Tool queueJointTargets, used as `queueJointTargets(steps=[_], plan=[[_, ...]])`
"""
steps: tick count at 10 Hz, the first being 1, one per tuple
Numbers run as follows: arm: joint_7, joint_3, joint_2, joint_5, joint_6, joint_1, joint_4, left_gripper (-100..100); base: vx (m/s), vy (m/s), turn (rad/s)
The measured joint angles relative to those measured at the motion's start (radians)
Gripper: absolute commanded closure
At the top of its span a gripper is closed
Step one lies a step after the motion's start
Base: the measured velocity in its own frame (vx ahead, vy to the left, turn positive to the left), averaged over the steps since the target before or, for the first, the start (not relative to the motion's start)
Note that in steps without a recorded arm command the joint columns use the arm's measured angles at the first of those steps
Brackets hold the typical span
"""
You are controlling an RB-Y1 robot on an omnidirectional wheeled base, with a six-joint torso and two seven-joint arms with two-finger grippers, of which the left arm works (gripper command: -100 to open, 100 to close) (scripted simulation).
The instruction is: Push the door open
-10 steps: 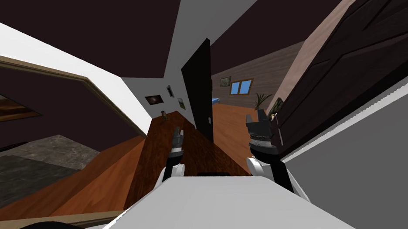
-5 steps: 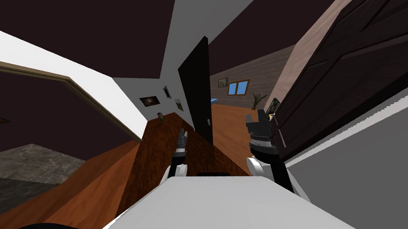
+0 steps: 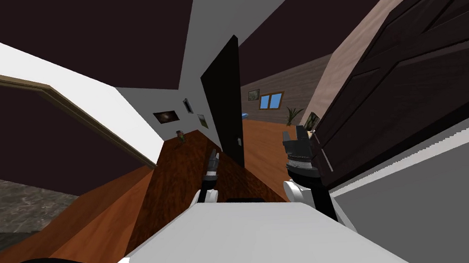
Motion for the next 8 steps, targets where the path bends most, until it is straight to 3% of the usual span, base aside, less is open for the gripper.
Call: queueJointTargets(steps=[8], plan=[[0.019,-0.072,0.022,0.004,-0.049,-0.071,0.206,-100,0.092,0.053,-0.088]])
